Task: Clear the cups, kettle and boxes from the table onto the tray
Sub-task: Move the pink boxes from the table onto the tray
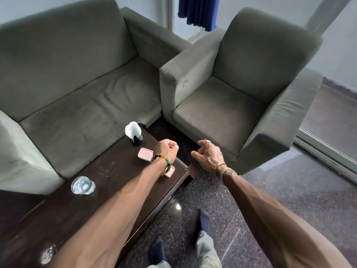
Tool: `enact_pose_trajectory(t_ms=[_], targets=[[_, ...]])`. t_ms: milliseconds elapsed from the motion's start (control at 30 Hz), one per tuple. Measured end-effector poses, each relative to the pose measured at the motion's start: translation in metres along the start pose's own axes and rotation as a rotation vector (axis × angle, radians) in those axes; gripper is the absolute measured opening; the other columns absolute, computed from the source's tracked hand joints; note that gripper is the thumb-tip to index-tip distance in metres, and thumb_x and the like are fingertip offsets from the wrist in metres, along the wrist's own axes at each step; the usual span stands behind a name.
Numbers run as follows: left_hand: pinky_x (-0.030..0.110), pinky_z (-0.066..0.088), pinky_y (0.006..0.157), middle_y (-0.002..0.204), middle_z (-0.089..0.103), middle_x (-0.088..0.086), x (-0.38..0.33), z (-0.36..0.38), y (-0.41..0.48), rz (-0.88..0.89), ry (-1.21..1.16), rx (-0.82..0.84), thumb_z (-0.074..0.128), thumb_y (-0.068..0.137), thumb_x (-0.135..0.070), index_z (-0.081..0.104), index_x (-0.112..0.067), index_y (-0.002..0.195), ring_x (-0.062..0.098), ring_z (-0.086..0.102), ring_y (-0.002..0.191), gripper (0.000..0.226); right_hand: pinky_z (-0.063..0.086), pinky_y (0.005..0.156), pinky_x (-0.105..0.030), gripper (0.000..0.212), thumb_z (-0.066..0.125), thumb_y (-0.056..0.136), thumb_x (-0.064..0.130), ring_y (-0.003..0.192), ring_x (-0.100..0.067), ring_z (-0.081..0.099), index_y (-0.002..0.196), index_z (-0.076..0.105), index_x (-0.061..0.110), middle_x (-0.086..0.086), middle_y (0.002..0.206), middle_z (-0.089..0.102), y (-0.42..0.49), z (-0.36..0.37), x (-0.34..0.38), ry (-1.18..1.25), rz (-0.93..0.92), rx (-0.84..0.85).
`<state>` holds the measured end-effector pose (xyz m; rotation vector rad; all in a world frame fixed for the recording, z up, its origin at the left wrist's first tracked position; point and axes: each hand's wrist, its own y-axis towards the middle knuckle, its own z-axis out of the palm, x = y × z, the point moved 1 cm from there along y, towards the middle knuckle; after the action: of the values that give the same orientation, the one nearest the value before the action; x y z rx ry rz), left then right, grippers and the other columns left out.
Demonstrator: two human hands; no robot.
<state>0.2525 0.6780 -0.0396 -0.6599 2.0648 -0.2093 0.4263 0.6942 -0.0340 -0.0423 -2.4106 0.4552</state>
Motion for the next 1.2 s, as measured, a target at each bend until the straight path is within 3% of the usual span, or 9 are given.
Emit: enact_pose_trajectory(t_ms=[200, 300, 400, 533, 667, 800, 900, 1000, 1200], targets=[[0.029, 0.053, 0.085, 0.085, 0.069, -0.006, 0.026, 0.026, 0.045, -0.176, -0.065, -0.073, 0.064, 0.080, -0.025, 0.063, -0.029, 0.073, 0.020, 0.067, 0.091, 0.008, 0.046, 0.089, -0.026, 0.055, 0.069, 0.084, 0.041, 0.103, -0.018, 0.064, 0.132, 0.053, 0.021, 0.005, 0.105, 0.070, 0.066, 0.023, -0.007, -0.055, -0.049, 0.185], [0.030, 0.053, 0.087, 0.093, 0.073, 0.001, 0.041, 0.040, 0.059, -0.275, -0.123, -0.103, 0.064, 0.081, -0.022, 0.067, -0.024, 0.079, 0.022, 0.066, 0.093, 0.004, 0.049, 0.093, -0.031, 0.055, 0.068, 0.085, 0.039, 0.104, -0.019, 0.064, 0.134, 0.052, 0.020, 0.004, 0.106, 0.069, 0.094, 0.031, -0.010, -0.088, -0.073, 0.273], [0.030, 0.052, 0.081, 0.088, 0.072, 0.009, 0.059, 0.052, 0.070, -0.363, -0.218, -0.179, 0.063, 0.079, -0.010, 0.067, -0.018, 0.072, 0.023, 0.065, 0.088, 0.011, 0.050, 0.091, -0.033, 0.050, 0.069, 0.086, 0.038, 0.101, -0.020, 0.065, 0.130, 0.055, 0.020, 0.004, 0.103, 0.068, 0.122, 0.041, -0.012, -0.131, -0.106, 0.332], [0.035, 0.055, 0.087, 0.101, 0.072, 0.019, 0.097, 0.060, 0.074, -0.500, -0.321, -0.254, 0.065, 0.083, -0.006, 0.072, -0.005, 0.094, 0.032, 0.068, 0.098, 0.013, 0.051, 0.086, -0.032, 0.046, 0.067, 0.086, 0.036, 0.095, -0.020, 0.066, 0.127, 0.056, 0.018, 0.006, 0.094, 0.069, 0.145, 0.065, -0.017, -0.159, -0.134, 0.404], [0.038, 0.053, 0.091, 0.100, 0.069, 0.020, 0.127, 0.071, 0.077, -0.560, -0.382, -0.312, 0.063, 0.085, -0.004, 0.071, 0.002, 0.099, 0.029, 0.065, 0.096, 0.017, 0.048, 0.087, -0.031, 0.044, 0.068, 0.086, 0.036, 0.103, -0.025, 0.065, 0.125, 0.058, 0.018, -0.002, 0.103, 0.072, 0.158, 0.103, -0.027, -0.196, -0.140, 0.477], [0.036, 0.049, 0.081, 0.084, 0.058, 0.015, 0.155, 0.086, 0.082, -0.627, -0.448, -0.333, 0.059, 0.088, 0.000, 0.067, 0.001, 0.090, 0.023, 0.054, 0.082, 0.009, 0.046, 0.087, -0.030, 0.041, 0.067, 0.089, 0.035, 0.106, -0.027, 0.064, 0.124, 0.059, 0.017, -0.004, 0.109, 0.071, 0.161, 0.143, -0.040, -0.227, -0.146, 0.544], [0.035, 0.049, 0.086, 0.088, 0.060, 0.015, 0.178, 0.103, 0.093, -0.681, -0.501, -0.340, 0.059, 0.087, 0.003, 0.066, 0.013, 0.102, 0.024, 0.056, 0.084, 0.019, 0.047, 0.088, -0.029, 0.038, 0.065, 0.090, 0.031, 0.108, -0.028, 0.064, 0.124, 0.059, 0.017, -0.006, 0.115, 0.070, 0.167, 0.174, -0.055, -0.250, -0.118, 0.577], [0.035, 0.051, 0.092, 0.097, 0.067, 0.020, 0.193, 0.115, 0.099, -0.731, -0.515, -0.301, 0.060, 0.088, 0.000, 0.066, 0.007, 0.106, 0.030, 0.064, 0.093, 0.020, 0.045, 0.090, -0.027, 0.038, 0.061, 0.093, 0.027, 0.112, -0.028, 0.062, 0.128, 0.058, 0.015, -0.006, 0.124, 0.066, 0.174, 0.198, -0.068, -0.294, -0.107, 0.610], [0.032, 0.049, 0.098, 0.120, 0.068, 0.008, 0.224, 0.136, 0.113, -0.791, -0.473, -0.219, 0.060, 0.089, -0.017, 0.061, -0.010, 0.123, 0.023, 0.064, 0.110, 0.034, 0.042, 0.098, -0.033, 0.033, 0.046, 0.097, 0.015, 0.118, -0.034, 0.056, 0.124, 0.060, 0.003, -0.018, 0.129, 0.061, 0.190, 0.233, -0.076, -0.310, -0.129, 0.570]])
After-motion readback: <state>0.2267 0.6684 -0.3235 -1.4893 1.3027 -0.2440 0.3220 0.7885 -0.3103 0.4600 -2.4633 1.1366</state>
